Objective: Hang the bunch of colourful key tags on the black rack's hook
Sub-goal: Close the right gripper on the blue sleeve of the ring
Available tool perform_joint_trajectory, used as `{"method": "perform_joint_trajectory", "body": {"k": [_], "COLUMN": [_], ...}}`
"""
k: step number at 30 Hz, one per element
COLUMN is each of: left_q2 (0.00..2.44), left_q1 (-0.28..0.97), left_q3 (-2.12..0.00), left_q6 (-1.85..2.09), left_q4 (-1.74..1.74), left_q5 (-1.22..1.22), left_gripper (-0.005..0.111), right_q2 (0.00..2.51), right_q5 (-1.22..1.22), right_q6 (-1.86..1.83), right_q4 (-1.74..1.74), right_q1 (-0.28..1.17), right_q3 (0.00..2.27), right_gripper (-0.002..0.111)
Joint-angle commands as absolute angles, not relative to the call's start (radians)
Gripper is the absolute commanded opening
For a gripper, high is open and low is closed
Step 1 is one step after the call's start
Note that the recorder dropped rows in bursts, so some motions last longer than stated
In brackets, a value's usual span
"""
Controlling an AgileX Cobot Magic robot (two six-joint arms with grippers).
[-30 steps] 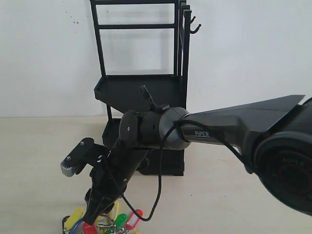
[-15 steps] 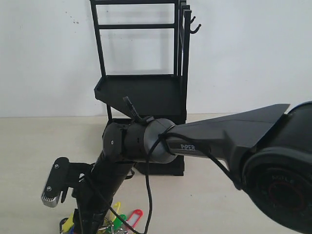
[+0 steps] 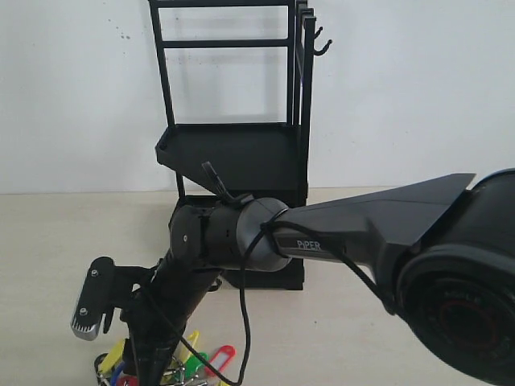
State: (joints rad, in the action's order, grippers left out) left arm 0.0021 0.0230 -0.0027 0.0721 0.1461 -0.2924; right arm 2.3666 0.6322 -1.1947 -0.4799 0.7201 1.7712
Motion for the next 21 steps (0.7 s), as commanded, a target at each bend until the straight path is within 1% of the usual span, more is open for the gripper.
{"method": "perform_joint_trajectory", "body": {"k": [1, 4, 6, 9, 11, 12, 16, 21], "left_q2": [0.000, 0.000, 0.000, 0.000, 0.000, 0.000, 0.000, 0.000], "left_q1": [0.021, 0.021, 0.021, 0.021, 0.021, 0.021, 0.021, 0.021], "left_q3": [0.000, 0.000, 0.000, 0.000, 0.000, 0.000, 0.000, 0.000], "left_q6": [0.075, 0.075, 0.075, 0.075, 0.075, 0.075, 0.075, 0.075], "left_q4": [0.141, 0.141, 0.141, 0.141, 0.141, 0.141, 0.141, 0.141], "left_q5": [-0.289, -0.289, -0.289, -0.289, -0.289, -0.289, -0.289, -0.289], "left_gripper": [0.004, 0.004, 0.004, 0.004, 0.004, 0.004, 0.004, 0.004], "right_q2": [2.385, 2.385, 2.385, 2.385, 2.385, 2.385, 2.385, 2.372], "right_q5": [0.620, 0.613, 0.613, 0.623, 0.646, 0.653, 0.669, 0.647], "right_q6": [-1.202, -1.174, -1.168, -1.152, -1.152, -1.152, -1.146, -1.044], "right_q4": [-0.461, -0.461, -0.454, -0.450, -0.447, -0.442, -0.435, -0.423], "right_q1": [0.718, 0.718, 0.718, 0.718, 0.718, 0.718, 0.718, 0.718], "right_q3": [1.767, 1.767, 1.767, 1.767, 1.767, 1.767, 1.767, 1.767], "right_gripper": [0.044, 0.044, 0.040, 0.021, 0.005, 0.000, 0.000, 0.000]}}
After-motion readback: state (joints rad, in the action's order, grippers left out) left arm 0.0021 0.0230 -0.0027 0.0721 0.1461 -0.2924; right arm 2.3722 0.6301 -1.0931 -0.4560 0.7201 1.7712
